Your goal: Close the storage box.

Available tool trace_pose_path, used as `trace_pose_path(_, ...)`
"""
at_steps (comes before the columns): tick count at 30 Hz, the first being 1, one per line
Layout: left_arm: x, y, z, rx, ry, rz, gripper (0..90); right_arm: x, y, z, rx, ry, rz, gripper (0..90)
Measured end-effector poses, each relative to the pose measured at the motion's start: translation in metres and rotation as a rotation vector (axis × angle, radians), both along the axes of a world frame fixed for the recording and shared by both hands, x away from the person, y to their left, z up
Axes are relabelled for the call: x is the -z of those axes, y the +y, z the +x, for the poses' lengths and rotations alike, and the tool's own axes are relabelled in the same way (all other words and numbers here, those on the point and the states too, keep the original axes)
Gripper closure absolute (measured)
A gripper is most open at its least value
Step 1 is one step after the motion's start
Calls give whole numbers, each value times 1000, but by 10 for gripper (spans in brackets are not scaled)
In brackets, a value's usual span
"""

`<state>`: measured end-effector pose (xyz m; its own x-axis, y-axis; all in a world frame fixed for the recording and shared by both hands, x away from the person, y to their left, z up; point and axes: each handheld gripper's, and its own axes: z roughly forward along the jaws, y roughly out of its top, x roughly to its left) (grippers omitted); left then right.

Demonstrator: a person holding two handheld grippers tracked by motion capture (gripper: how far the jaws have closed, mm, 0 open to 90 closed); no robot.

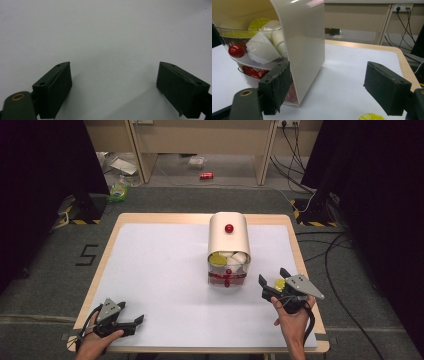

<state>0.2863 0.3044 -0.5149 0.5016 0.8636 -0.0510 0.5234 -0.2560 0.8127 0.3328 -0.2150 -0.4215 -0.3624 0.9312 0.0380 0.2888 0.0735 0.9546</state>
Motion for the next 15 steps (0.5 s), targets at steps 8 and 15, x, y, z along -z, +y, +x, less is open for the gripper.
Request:
trace_pose_path(8, 0, 0, 0, 0, -1, -1, 125, 1, -8, -9, -6, 28, 4, 182)
trace_pose_path(15, 0, 0, 0, 0, -1, -2, 125, 5, -9, -19, -14, 53, -2, 173)
